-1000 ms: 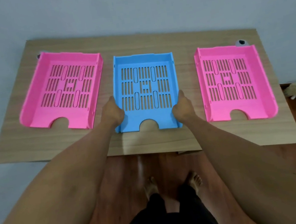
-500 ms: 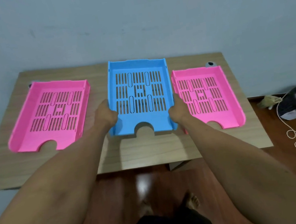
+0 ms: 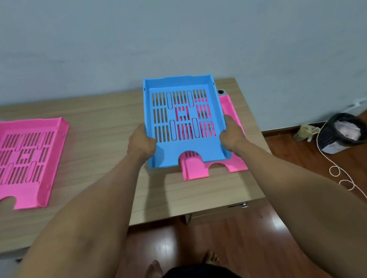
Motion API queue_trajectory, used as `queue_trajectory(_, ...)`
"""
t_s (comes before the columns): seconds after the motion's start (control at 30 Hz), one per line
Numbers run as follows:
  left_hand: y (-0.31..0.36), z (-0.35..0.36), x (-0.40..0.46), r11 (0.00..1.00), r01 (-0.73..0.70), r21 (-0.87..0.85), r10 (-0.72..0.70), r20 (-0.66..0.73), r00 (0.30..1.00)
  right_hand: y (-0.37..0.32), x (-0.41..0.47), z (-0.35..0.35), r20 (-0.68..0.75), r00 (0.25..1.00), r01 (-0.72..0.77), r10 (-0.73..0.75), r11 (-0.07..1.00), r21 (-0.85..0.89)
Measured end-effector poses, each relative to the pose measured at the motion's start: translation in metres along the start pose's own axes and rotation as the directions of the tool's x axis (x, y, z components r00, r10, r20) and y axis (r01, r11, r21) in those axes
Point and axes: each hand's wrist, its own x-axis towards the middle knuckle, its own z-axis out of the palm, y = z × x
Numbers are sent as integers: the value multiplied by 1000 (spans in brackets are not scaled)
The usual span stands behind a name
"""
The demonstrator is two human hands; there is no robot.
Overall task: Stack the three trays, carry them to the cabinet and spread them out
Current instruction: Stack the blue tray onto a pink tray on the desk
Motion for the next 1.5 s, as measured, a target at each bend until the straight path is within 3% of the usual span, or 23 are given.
queue_trajectory(0.3,40,81,-5,999,24,-38,-21,58,998,61,31,-58,12,999,-52,52,999,10)
queue_trajectory(0.67,42,111,-11,993,107,-47,-105,48,993,84,34,-68,93,993,-86,78,992,89)
queue_trajectory(0.77,44,111,-13,975,160,-155,-151,67,986,85,34,-73,137,985,-127,101,974,189)
queue_trajectory(0.93,38,111,-12,866,344,-363,-280,218,935,91,34,-78,232,948,-295,219,880,371)
queue_trajectory(1.23,33,112,-14,841,358,-407,-275,250,928,97,38,-73,243,932,-350,270,849,396)
queue_trajectory(1.5,28,110,-10,853,365,-375,-267,287,920,100,43,-67,207,943,-318,261,889,329)
